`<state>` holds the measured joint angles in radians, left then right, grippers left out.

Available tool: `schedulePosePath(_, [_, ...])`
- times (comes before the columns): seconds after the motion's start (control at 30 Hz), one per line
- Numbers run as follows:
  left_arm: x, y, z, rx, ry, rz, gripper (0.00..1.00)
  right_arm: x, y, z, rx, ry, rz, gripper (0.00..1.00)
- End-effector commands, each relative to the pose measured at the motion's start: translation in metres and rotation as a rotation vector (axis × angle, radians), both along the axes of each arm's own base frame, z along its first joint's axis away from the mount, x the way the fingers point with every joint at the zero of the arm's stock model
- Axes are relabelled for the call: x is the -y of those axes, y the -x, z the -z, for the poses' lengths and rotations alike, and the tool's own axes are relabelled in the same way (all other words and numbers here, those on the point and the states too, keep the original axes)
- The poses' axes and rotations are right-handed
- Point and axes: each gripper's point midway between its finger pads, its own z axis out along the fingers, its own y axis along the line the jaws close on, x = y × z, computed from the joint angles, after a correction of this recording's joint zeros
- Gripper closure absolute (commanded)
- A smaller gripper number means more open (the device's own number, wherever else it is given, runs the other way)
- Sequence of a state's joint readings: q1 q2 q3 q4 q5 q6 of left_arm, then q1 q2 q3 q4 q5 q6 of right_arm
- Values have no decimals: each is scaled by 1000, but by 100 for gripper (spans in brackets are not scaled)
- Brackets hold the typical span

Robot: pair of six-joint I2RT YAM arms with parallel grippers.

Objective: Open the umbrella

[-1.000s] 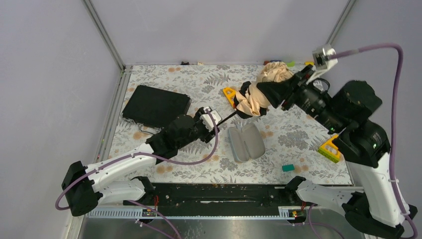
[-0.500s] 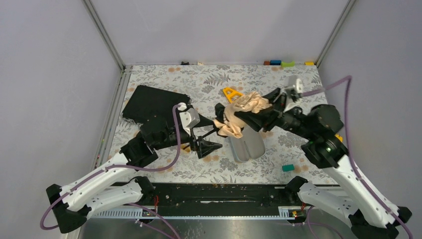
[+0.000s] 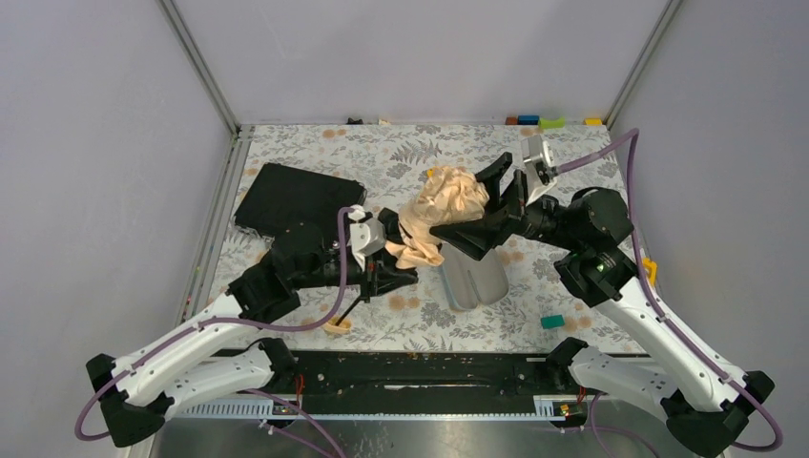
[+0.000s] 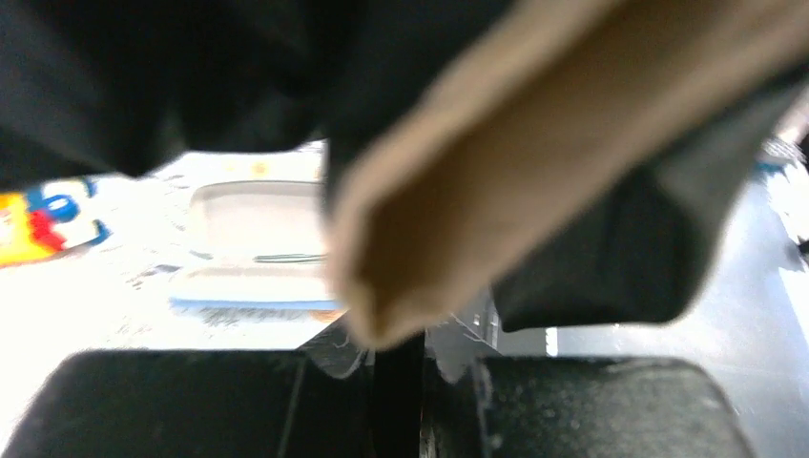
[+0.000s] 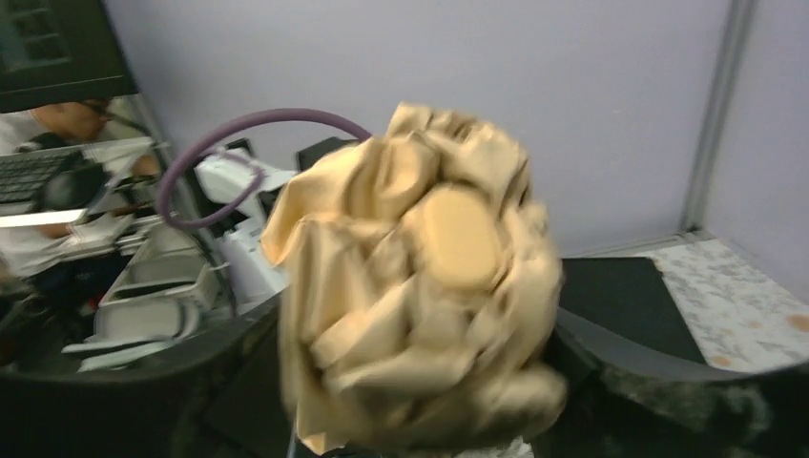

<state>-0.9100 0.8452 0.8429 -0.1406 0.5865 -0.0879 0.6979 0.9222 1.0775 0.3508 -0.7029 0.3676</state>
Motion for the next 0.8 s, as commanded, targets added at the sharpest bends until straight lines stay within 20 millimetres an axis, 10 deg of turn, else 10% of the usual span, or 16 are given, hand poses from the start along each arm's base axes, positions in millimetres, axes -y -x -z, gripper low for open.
schedulePosePath(0.0, [-25, -42, -40, 81, 129, -303, 100, 9, -28, -7, -52, -89, 160, 15])
schedulePosePath(0.33, [-76, -104, -21, 101, 68, -784, 100, 24, -88, 56, -481, -181, 464, 5])
schedulePosePath(0.77, [-82, -122, 11, 90, -57, -934, 100, -53, -95, 50, -514, -152, 510, 11])
